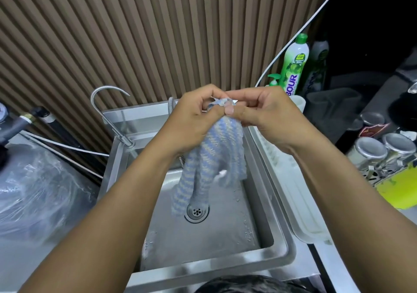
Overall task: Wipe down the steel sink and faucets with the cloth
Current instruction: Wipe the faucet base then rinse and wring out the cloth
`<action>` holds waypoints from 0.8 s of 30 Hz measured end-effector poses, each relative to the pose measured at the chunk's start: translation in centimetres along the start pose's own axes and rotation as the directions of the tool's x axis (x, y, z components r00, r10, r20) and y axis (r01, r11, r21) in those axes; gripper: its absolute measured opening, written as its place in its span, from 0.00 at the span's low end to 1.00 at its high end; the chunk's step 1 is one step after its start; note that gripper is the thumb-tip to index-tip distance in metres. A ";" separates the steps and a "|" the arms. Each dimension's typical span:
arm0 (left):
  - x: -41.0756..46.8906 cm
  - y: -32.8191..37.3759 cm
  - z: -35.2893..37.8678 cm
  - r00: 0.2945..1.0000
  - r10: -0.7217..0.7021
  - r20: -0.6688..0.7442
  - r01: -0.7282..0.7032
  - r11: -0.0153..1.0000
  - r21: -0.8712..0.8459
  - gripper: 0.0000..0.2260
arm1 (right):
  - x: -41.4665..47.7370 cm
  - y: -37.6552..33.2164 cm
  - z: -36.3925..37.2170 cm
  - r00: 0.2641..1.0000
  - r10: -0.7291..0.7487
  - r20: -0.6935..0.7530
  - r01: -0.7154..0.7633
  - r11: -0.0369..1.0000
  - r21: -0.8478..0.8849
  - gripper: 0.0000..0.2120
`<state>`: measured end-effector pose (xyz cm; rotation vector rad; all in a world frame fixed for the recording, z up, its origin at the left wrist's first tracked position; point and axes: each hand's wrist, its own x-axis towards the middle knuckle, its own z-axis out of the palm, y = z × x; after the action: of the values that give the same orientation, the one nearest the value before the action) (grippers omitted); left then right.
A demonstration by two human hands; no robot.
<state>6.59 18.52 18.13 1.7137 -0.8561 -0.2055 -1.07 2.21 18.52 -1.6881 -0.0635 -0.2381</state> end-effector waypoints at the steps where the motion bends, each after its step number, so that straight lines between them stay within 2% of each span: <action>1: -0.2 -0.5 -0.2 0.999 -0.026 0.035 0.028 0.998 -0.056 0.02 | 0.1 0.1 0.0 1.000 -0.005 -0.002 0.005 0.999 -0.042 0.11; 2: -0.4 -1.1 -0.5 0.994 -0.064 0.084 0.075 0.989 -0.129 0.02 | 0.2 0.2 0.0 1.000 -0.015 -0.022 0.013 0.996 -0.090 0.08; 4: -1.0 -2.2 -1.2 0.960 -0.180 0.216 0.231 0.943 -0.241 0.10 | 0.6 0.6 -0.2 0.995 -0.033 -0.096 0.017 0.987 -0.161 0.04; 6: -1.4 -3.6 -2.0 0.896 -0.281 0.344 0.348 0.926 -0.149 0.18 | 0.9 1.2 -0.9 0.982 -0.034 -0.188 0.001 0.985 -0.172 0.04; 8: -1.7 -5.0 -3.0 0.855 -0.338 0.394 0.346 0.937 0.051 0.18 | 1.0 1.7 -1.9 0.962 -0.020 -0.274 -0.025 0.987 -0.158 0.06; 9: -1.7 -5.5 -3.4 0.849 -0.362 0.385 0.345 0.931 0.117 0.18 | 1.0 2.0 -2.4 0.949 -0.011 -0.314 -0.042 0.986 -0.161 0.06; 12: -1.5 -7.1 -4.8 0.845 -0.406 0.349 0.344 0.911 0.225 0.31 | 0.4 2.9 -4.3 0.886 0.024 -0.463 -0.085 0.990 -0.111 0.07; 15: -1.3 -7.5 -5.3 0.852 -0.413 0.322 0.346 0.906 0.245 0.24 | -0.6 3.7 -6.4 0.800 0.058 -0.597 -0.147 0.984 -0.101 0.08; 17: -1.0 -7.2 -5.0 0.875 -0.415 0.247 0.376 0.907 0.191 0.22 | -1.4 4.3 -7.4 0.748 0.061 -0.661 -0.180 0.977 -0.114 0.08; 20: -0.1 -6.5 -3.1 0.917 -0.393 0.063 0.383 0.914 0.130 0.18 | -2.1 5.1 -7.5 0.665 0.058 -0.744 -0.186 0.978 -0.091 0.06; 22: 0.7 -5.8 -0.9 0.906 -0.421 -0.028 0.420 0.906 -0.044 0.17 | -2.5 5.0 -6.2 0.625 0.052 -0.779 -0.174 0.982 -0.074 0.05; 24: 1.4 -4.8 1.8 0.893 -0.450 -0.024 0.440 0.883 -0.161 0.15 | -2.8 5.1 -4.4 0.667 0.050 -0.744 -0.148 0.987 -0.067 0.05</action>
<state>8.67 16.60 13.62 1.7416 -0.3765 -0.5134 -3.38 -2.51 13.53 -1.5905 0.6745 -0.8525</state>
